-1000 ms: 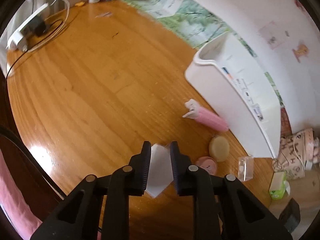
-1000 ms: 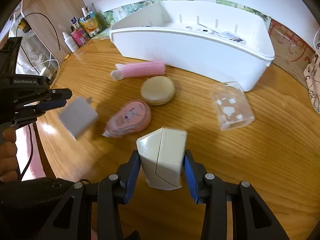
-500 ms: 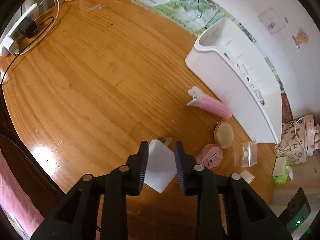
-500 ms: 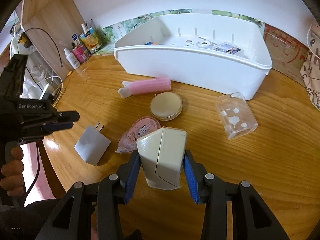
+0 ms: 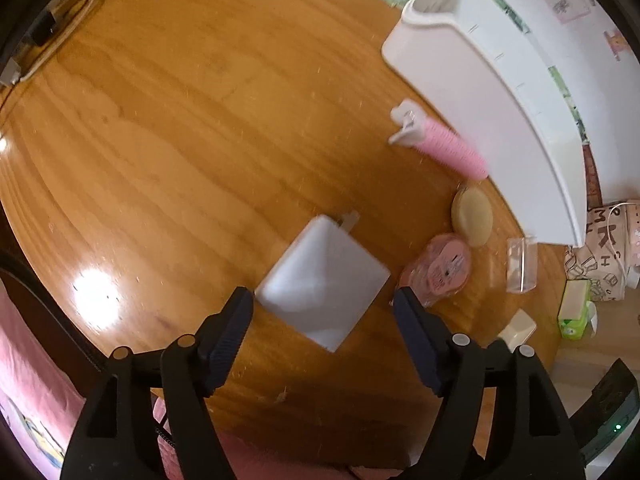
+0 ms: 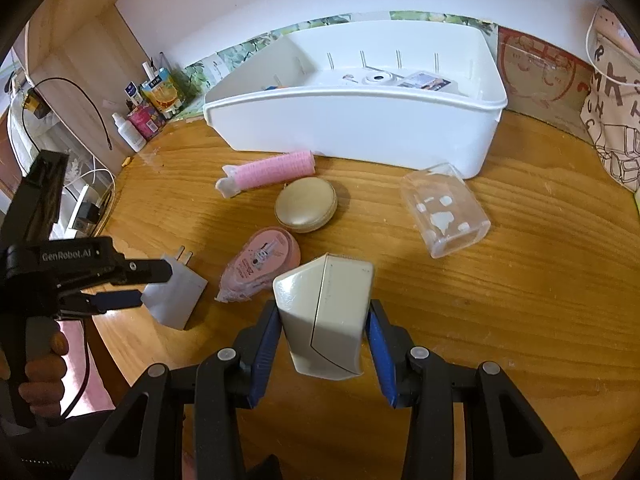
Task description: Organize rigid objects
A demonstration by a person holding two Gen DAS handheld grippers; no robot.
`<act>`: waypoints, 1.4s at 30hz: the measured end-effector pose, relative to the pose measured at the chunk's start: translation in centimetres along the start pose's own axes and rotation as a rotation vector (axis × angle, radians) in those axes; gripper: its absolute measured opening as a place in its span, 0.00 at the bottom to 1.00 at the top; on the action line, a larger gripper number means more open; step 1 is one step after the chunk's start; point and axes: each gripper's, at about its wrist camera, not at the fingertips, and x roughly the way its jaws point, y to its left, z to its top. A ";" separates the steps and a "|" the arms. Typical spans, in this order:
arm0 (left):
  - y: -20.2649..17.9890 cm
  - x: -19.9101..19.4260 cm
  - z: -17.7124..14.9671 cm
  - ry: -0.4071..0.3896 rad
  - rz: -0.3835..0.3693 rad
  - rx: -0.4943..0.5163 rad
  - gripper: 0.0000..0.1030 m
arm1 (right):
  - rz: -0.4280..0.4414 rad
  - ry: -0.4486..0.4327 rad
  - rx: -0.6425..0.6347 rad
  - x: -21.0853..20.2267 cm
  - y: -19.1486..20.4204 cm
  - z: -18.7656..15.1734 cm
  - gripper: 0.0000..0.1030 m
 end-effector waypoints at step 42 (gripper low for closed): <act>-1.8 2.5 1.8 0.023 -0.031 0.086 0.34 | -0.037 -0.009 -0.005 0.1 0.6 0.7 0.42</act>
